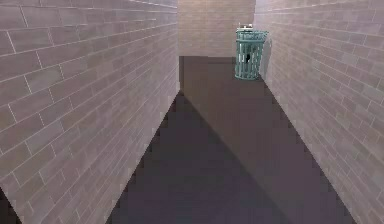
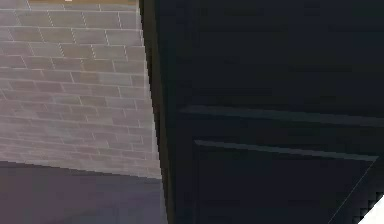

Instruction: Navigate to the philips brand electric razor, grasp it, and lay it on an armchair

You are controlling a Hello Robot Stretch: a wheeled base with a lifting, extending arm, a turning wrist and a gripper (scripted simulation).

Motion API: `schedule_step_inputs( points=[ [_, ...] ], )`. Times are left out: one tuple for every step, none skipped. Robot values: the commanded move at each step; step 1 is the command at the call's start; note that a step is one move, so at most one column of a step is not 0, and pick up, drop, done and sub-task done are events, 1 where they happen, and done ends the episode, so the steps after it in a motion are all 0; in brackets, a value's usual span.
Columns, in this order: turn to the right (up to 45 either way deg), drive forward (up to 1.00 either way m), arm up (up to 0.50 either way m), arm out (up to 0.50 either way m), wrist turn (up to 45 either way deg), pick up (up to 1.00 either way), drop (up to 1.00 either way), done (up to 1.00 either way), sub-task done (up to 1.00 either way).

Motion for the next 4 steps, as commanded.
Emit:
schedule_step_inputs(
  points=[
    [0.0, 0.40, 0.00, 0.00, 0.0, 0.00, 0.00, 0.00, 0.00],
    [12.0, 0.00, 0.00, 0.00, 0.0, 0.00, 0.00, 0.00, 0.00],
    [0.0, 0.05, 0.00, 0.00, 0.0, 0.00, 0.00, 0.00, 0.00],
    [-3.0, 0.00, 0.00, 0.00, 0.0, 0.00, 0.00, 0.00, 0.00]
  ],
)
